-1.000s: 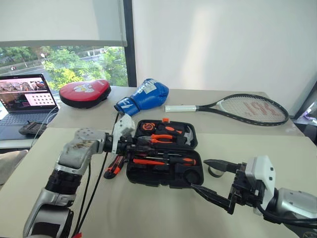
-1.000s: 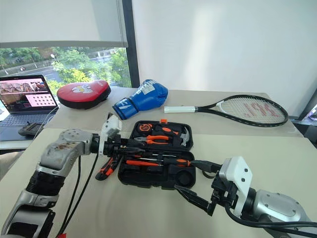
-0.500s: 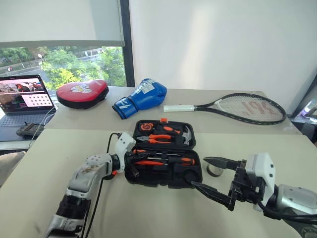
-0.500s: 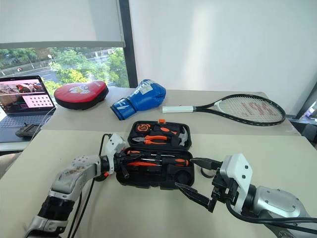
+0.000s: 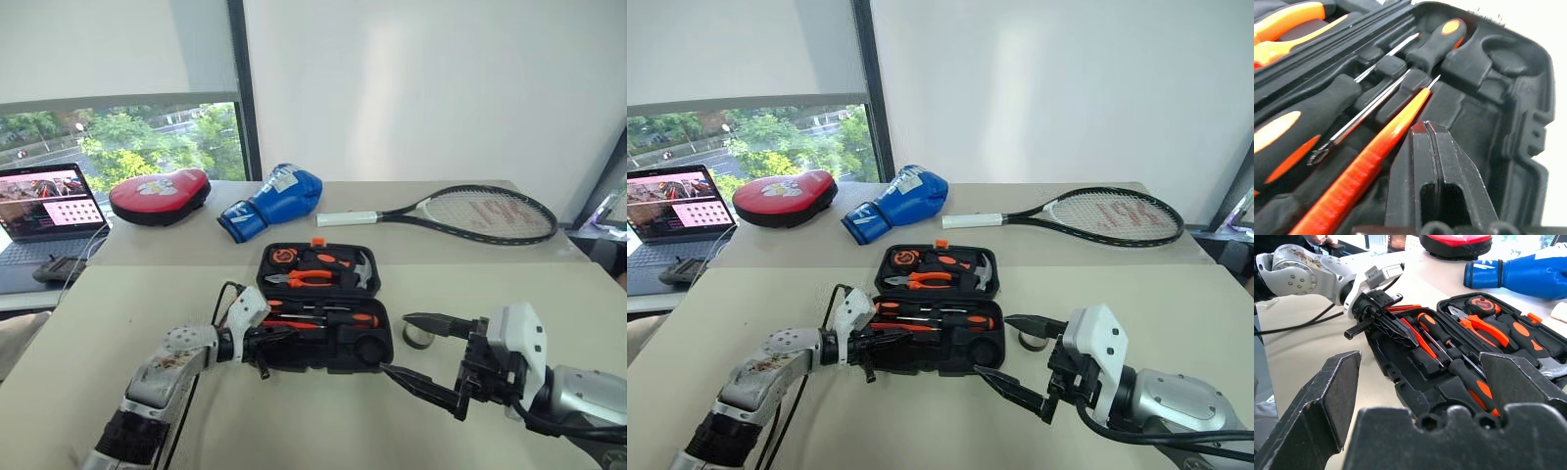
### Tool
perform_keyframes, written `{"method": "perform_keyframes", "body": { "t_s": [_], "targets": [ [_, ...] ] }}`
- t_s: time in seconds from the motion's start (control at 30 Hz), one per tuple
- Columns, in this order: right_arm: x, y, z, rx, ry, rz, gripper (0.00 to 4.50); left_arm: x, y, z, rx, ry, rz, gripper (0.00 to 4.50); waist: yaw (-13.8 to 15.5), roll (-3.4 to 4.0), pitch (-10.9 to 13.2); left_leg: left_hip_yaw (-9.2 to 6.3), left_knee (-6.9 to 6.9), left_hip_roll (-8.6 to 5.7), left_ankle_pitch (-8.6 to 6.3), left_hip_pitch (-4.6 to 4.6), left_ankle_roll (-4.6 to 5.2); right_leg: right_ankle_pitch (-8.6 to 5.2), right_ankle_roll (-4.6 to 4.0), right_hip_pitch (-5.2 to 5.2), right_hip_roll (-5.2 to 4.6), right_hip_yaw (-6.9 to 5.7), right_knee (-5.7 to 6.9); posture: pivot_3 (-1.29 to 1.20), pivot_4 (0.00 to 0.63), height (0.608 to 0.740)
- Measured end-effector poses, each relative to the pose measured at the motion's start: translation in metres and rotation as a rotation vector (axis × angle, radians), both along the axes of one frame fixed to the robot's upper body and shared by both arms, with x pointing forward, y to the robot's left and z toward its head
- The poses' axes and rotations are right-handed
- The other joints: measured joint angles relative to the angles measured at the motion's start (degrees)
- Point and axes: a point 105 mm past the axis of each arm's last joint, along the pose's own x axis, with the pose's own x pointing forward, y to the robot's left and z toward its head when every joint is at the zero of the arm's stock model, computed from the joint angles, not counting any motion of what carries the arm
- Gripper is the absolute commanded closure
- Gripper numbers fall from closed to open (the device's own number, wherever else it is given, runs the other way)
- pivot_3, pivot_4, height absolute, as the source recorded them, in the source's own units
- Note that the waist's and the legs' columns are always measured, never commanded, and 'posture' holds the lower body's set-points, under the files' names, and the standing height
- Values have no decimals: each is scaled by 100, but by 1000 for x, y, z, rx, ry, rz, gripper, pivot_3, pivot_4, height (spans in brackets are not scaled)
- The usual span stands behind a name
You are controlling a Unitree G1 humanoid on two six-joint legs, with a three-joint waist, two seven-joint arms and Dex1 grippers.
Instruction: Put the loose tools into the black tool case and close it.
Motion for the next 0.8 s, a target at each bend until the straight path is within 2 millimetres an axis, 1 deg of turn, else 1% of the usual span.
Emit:
{"method": "perform_keyframes", "body": {
  "t_s": [0.07,0.17,0.23,0.27,0.3,0.4,0.5,0.53,0.6,0.7,0.73,0.8],
  "targets": [
    [0,0,0,-2,2,1,0,4,2,11,-9,24,44,4467,16,-20,12,0,2,0,2,-4,-3,0,0,-2,1,-1,-1,0,150,740],
    [0,0,1,-8,0,7,0,20,-4,50,24,-65,108,4467,95,-45,26,-5,11,-10,2,-16,-2,3,5,0,-2,-10,-7,0,150,740],
    [0,1,1,-8,-3,7,0,27,-14,71,56,-112,149,4467,106,-46,26,-4,10,-19,-3,-15,6,5,15,8,-6,-4,-22,0,150,740],
    [0,1,1,-7,-1,8,0,31,-20,73,79,-115,171,4467,103,-45,25,-3,8,-24,-6,-15,11,6,20,10,-7,2,-30,0,150,740],
    [0,2,1,-6,0,9,0,32,-24,70,99,-101,190,4467,98,-46,25,-3,6,-27,-7,-16,14,8,24,10,-7,6,-39,0,150,740],
    [-1,2,1,-6,-1,9,0,33,-30,45,170,-28,212,4467,40,-49,27,-3,2,-27,-7,-28,13,10,27,2,-2,8,-54,0,150,740],
    [-1,2,0,-6,4,3,0,24,-26,18,231,15,170,4467,8,-48,27,-3,-6,-23,-6,-28,10,9,25,-4,-2,10,-56,0,150,740],
    [-2,1,-2,-6,15,-5,0,16,-22,9,256,-19,114,4467,4,-48,27,-4,-11,-18,-6,-26,3,6,19,-5,-2,20,-57,0,150,740],
    [-3,0,-3,-7,20,-9,0,5,-16,4,279,-60,33,4467,21,-41,22,-4,-12,-6,-12,-19,-2,2,11,2,-4,28,-58,0,150,740],
    [-5,1,-4,-4,26,-5,0,-1,-14,1,283,-90,-23,4467,58,-26,13,-4,-11,-2,-25,-14,6,-3,2,11,-15,33,-64,0,150,740],
    [-6,1,-4,-5,26,-5,0,-5,-13,-4,286,-76,-40,4467,72,-25,11,-3,-9,-1,-24,-13,6,-5,-4,15,-14,34,-66,0,150,740],
    [-7,1,-6,-6,36,-10,0,-7,-14,-6,278,-73,-55,4467,83,-25,10,-2,-7,-2,-24,-10,7,-4,-4,17,-13,37,-67,0,150,740]
  ]
}}
